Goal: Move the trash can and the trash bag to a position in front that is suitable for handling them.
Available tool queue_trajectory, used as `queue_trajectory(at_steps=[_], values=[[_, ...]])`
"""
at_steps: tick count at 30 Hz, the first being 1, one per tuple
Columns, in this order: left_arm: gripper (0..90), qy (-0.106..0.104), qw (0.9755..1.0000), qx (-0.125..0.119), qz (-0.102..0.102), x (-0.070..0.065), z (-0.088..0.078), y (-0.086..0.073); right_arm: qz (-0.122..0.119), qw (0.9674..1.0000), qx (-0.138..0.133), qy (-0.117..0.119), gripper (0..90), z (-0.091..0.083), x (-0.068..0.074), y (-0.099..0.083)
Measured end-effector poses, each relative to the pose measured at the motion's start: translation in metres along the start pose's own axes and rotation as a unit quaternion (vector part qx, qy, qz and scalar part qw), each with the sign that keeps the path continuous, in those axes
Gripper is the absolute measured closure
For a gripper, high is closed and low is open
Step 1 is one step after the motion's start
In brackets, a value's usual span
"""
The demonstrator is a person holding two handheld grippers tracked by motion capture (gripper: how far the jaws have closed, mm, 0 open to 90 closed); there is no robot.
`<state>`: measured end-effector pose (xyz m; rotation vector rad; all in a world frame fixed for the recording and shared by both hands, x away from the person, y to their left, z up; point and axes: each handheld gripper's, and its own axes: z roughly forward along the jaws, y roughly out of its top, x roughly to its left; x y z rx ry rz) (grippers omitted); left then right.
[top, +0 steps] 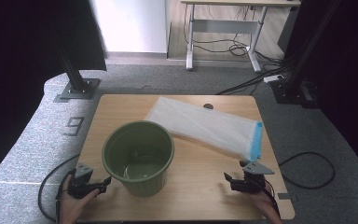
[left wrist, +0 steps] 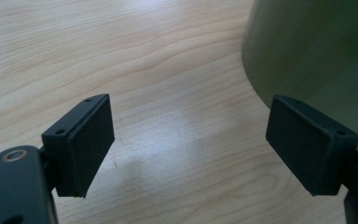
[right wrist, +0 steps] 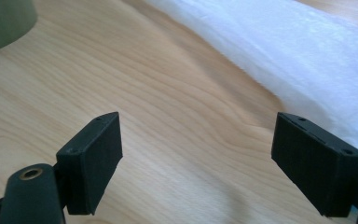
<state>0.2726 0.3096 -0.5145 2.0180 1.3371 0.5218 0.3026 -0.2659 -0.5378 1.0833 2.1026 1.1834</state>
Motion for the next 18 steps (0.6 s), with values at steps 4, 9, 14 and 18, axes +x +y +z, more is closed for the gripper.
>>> queue_trajectory(at_steps=[4,9,14,18], values=[[15.2,-0.007,0.9999,-0.009,0.005,0.001,-0.003,-0.001,0.003,1.0,-0.001,-0.008,15.7,-0.004,-0.006,-0.002],[14.9,-0.033,0.9987,-0.033,0.02,-0.001,-0.016,-0.001,0.015,0.9998,-0.003,-0.014,15.6,-0.008,-0.014,-0.004],[14.6,-0.084,0.9943,-0.036,0.055,-0.013,-0.028,-0.001,0.033,0.9992,-0.008,-0.021,15.6,-0.012,-0.023,-0.005],[14.2,-0.141,0.9851,-0.051,0.085,-0.027,-0.037,0.0,0.033,0.9992,-0.006,-0.02,15.6,-0.009,-0.025,-0.005]])
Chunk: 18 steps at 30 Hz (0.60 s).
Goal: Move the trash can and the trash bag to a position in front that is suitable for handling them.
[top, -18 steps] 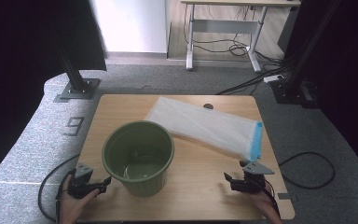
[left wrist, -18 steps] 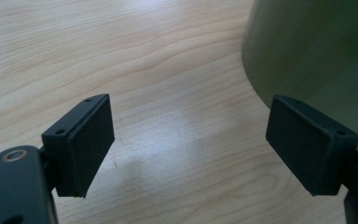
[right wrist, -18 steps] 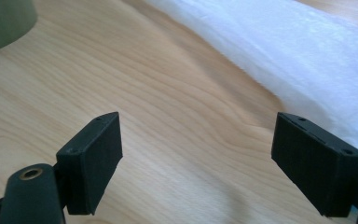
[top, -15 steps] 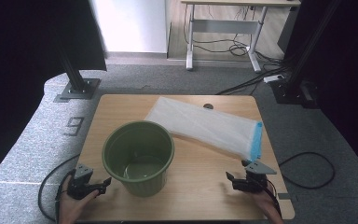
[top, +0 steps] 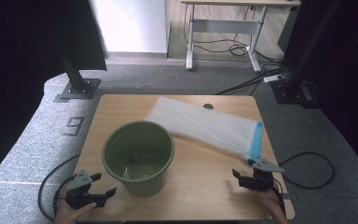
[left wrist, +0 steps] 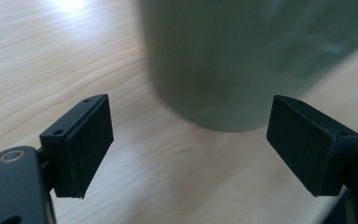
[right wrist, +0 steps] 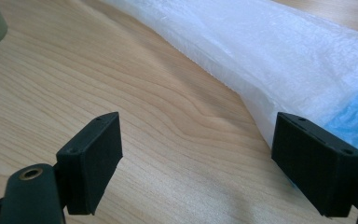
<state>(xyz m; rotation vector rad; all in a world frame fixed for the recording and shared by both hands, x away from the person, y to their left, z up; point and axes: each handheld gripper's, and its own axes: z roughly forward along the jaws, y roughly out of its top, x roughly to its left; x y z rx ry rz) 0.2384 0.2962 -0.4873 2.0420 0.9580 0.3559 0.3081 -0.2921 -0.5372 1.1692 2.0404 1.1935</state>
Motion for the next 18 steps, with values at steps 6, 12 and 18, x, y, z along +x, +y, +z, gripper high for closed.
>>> queue_trajectory(at_steps=[6,12,18], values=[[13.8,-0.044,0.9984,-0.017,0.03,-0.014,0.013,0.017,-0.009,0.9999,0.01,-0.003,15.6,0.004,-0.001,-0.002],[13.2,-0.047,0.9981,-0.007,0.039,-0.017,0.029,0.024,-0.008,0.9998,0.016,-0.007,15.7,0.005,-0.001,-0.004],[14.0,-0.052,0.9977,-0.012,0.041,-0.015,0.043,0.034,-0.016,0.9996,0.022,-0.011,16.1,0.0,0.003,-0.009]])
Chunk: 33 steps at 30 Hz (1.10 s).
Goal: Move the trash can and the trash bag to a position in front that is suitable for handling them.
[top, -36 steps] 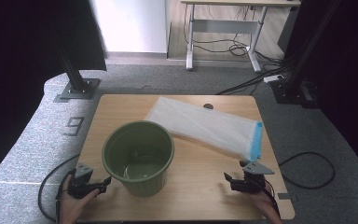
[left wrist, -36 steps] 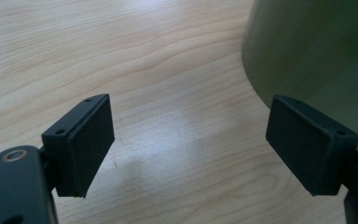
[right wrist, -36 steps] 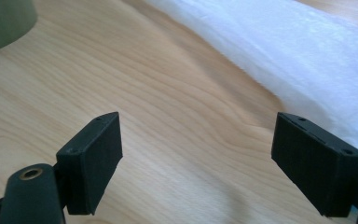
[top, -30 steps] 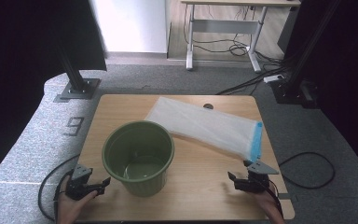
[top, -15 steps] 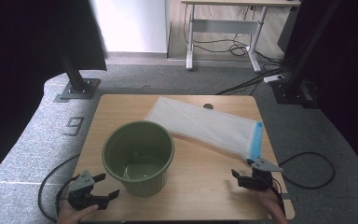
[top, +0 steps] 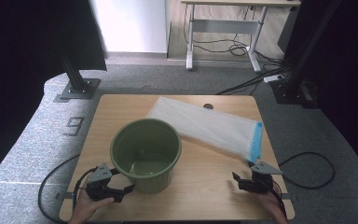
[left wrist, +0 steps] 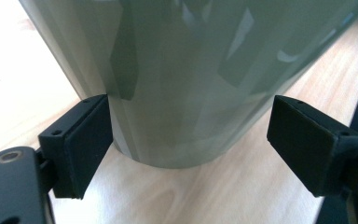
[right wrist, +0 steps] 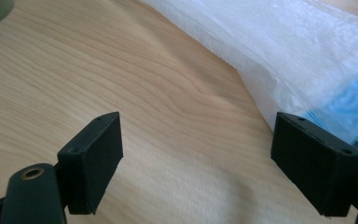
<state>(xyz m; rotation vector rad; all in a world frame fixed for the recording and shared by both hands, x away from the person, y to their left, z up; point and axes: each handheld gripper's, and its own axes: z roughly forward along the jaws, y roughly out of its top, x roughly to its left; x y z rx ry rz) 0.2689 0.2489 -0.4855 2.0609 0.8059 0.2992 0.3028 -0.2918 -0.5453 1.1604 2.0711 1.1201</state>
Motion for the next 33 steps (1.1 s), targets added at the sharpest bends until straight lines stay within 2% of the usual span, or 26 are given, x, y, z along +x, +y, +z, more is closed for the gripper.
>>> queue_trajectory(at_steps=[7,8,11,15,22,27,29,33], values=[[14.1,-0.003,0.9999,0.0,0.015,0.002,0.022,0.017,0.01,0.9998,-0.002,-0.016,16.4,-0.016,0.001,-0.01],[14.2,-0.004,0.9998,0.002,0.019,0.002,0.025,0.02,0.015,0.9995,-0.001,-0.028,16.2,-0.021,0.001,-0.013],[14.3,-0.008,0.9996,0.001,0.025,0.002,0.035,0.028,0.029,0.9986,-0.002,-0.044,16.2,-0.027,0.0,-0.016],[14.4,-0.008,0.9993,0.003,0.035,0.001,0.05,0.041,0.042,0.9978,-0.007,-0.051,16.3,-0.032,-0.003,-0.019],[14.5,0.002,0.9991,0.011,0.04,-0.003,0.068,0.058,0.035,0.9985,-0.004,-0.042,16.3,-0.03,-0.001,-0.017],[14.5,0.001,0.9994,0.008,0.035,-0.005,0.081,0.068,0.028,0.999,-0.005,-0.033,16.4,-0.028,0.001,-0.015],[14.4,-0.001,0.9997,0.005,0.024,-0.004,0.087,0.071,0.027,0.9992,-0.004,-0.03,16.4,-0.026,0.001,-0.014],[14.4,0.0,0.9998,0.001,0.019,-0.004,0.091,0.072,0.025,0.9993,-0.002,-0.028,16.4,-0.024,0.001,-0.014]])
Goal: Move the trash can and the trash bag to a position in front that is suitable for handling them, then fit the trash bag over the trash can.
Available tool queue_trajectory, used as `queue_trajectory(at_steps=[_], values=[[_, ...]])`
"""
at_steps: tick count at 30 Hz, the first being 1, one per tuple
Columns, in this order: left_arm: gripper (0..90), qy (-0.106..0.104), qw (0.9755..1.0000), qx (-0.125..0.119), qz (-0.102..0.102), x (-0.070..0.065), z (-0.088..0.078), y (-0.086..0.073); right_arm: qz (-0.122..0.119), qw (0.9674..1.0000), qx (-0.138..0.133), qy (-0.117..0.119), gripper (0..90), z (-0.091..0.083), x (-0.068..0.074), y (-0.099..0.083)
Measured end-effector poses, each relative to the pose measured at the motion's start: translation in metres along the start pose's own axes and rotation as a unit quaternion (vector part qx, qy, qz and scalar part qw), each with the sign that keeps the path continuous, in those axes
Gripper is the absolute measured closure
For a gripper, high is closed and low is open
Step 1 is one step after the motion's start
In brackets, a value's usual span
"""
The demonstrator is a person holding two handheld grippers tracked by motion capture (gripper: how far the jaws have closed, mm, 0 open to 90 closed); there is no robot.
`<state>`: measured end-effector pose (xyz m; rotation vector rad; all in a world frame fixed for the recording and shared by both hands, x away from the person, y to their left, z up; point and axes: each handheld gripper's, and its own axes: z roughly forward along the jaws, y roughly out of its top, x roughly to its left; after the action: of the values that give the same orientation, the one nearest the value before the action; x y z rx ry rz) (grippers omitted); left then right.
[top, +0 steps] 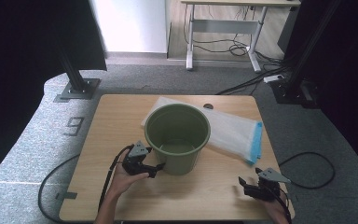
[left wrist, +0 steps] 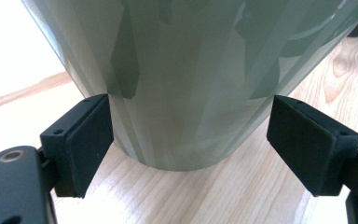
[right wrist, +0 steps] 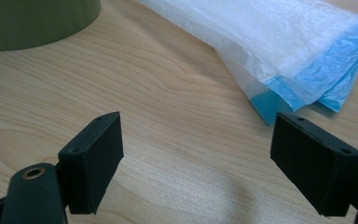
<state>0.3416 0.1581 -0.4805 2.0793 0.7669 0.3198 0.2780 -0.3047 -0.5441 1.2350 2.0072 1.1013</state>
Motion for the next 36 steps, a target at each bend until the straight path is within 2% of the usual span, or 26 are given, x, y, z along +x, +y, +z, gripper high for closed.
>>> queue_trajectory(at_steps=[2,10,15,23,26,27,28,29,31,32,34,36], values=[[14.8,0.004,1.0,-0.001,-0.001,-0.001,-0.001,0.0,-0.003,1.0,-0.003,0.008,16.4,0.0,0.001,0.0],[14.6,0.014,0.9998,-0.011,-0.003,-0.002,-0.023,-0.004,-0.005,0.9999,0.001,0.011,16.4,0.001,0.001,0.001],[14.6,0.019,0.9996,-0.012,-0.019,0.002,-0.034,-0.018,-0.003,0.9999,0.003,0.011,16.4,0.001,0.001,0.0],[14.5,0.029,0.9992,-0.008,-0.024,0.002,-0.048,-0.033,-0.004,0.9999,0.003,0.014,15.7,0.005,0.001,0.005],[14.5,0.043,0.9989,0.0,-0.021,0.001,-0.054,-0.039,-0.008,0.9998,0.0,0.018,15.7,0.013,0.002,0.018],[14.5,0.043,0.9986,-0.007,-0.031,0.0,-0.059,-0.044,-0.01,0.9997,-0.001,0.02,15.7,0.016,0.002,0.022],[14.5,0.043,0.9986,-0.007,-0.031,0.0,-0.059,-0.044,-0.01,0.9997,-0.001,0.02,15.7,0.016,0.002,0.022],[14.5,0.043,0.9985,-0.006,-0.034,-0.002,-0.063,-0.049,-0.017,0.9997,0.0,0.02,15.8,0.026,0.003,0.035],[14.5,0.047,0.9982,-0.002,-0.036,-0.002,-0.065,-0.053,-0.021,0.9995,0.002,0.022,15.8,0.037,0.002,0.049],[14.5,0.048,0.9982,0.0,-0.037,-0.003,-0.067,-0.055,-0.021,0.9995,0.002,0.022,15.8,0.037,0.002,0.049],[14.2,0.048,0.9983,0.005,-0.032,-0.007,-0.07,-0.06,-0.023,0.9994,0.005,0.025,15.8,0.051,0.002,0.062],[14.2,0.049,0.9984,0.01,-0.026,-0.009,-0.073,-0.062,-0.035,0.9992,0.007,0.017,16.0,0.065,0.004,0.073]])
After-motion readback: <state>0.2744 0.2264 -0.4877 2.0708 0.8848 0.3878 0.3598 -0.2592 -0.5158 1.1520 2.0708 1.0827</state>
